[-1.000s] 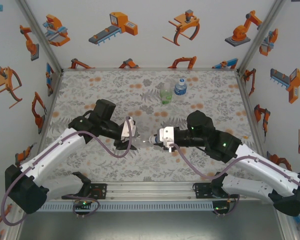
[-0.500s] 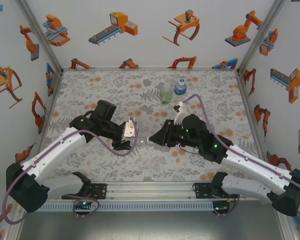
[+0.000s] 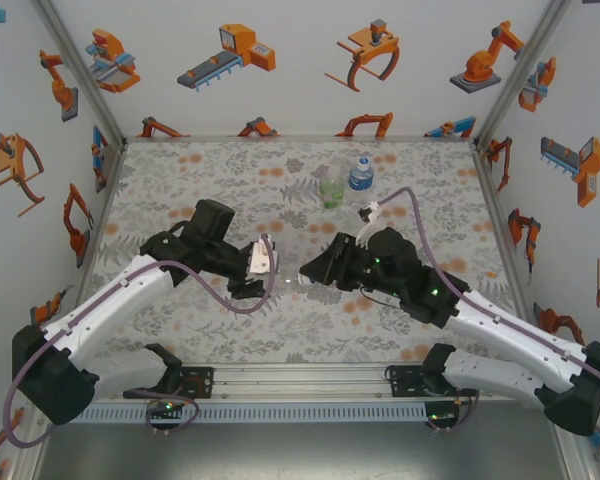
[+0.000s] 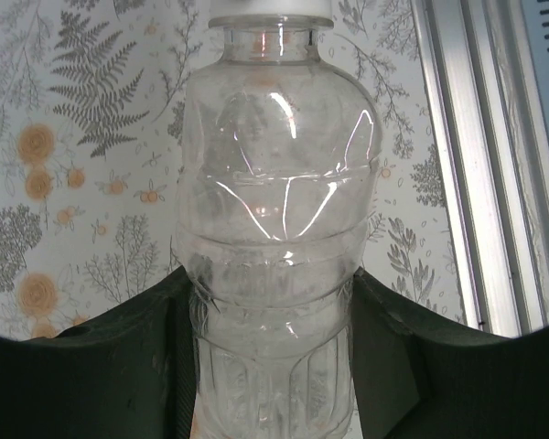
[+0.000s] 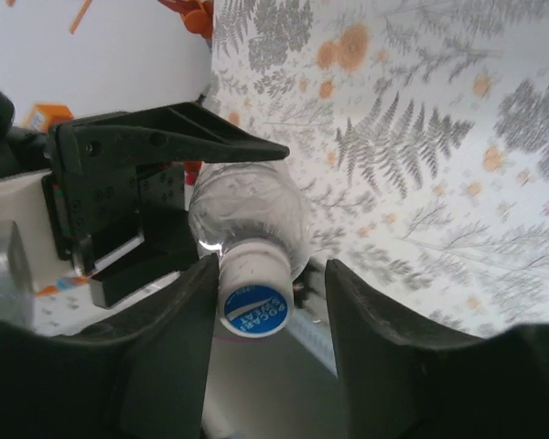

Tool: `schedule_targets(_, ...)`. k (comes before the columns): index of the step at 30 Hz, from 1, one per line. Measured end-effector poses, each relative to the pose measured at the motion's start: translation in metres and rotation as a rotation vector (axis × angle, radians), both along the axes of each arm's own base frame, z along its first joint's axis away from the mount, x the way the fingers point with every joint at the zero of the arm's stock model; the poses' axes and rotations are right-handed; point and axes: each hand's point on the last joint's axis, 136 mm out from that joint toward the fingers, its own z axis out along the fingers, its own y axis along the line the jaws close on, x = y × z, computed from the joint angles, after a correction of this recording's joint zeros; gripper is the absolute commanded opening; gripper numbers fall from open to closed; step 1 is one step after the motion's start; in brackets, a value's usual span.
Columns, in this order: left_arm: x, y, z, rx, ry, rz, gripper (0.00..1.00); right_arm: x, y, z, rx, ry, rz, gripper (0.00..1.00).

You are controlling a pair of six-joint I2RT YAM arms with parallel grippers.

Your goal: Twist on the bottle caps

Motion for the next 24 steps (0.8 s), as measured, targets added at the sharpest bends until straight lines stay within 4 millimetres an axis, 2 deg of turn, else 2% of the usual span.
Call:
schedule_targets(4,-0.001,-0.003,0.003,-0.018,-0.003,-0.013,0.0,-0.015,0.003,0.038,-0.099,-0.369,0.208,0.51)
schedule_targets(9,-0.003,-0.003,0.004,-0.023,0.0,-0.02,0.0,-0.049,0.014,0.059,-0.237,-0.822,0.542,0.5)
schedule_targets(13,-0.005,-0.004,0.005,-0.032,0.006,-0.03,0.0,-0.073,0.017,0.054,-0.318,-1.115,0.772,0.5)
schedule_targets(16,-0.006,-0.004,0.005,-0.033,0.005,-0.036,0.0,-0.079,0.018,0.047,-0.359,-1.257,0.854,0.47)
schedule_targets(24,-0.011,-0.005,0.005,-0.031,0.006,-0.055,0.0,-0.078,0.02,0.02,-0.429,-1.365,0.92,0.41)
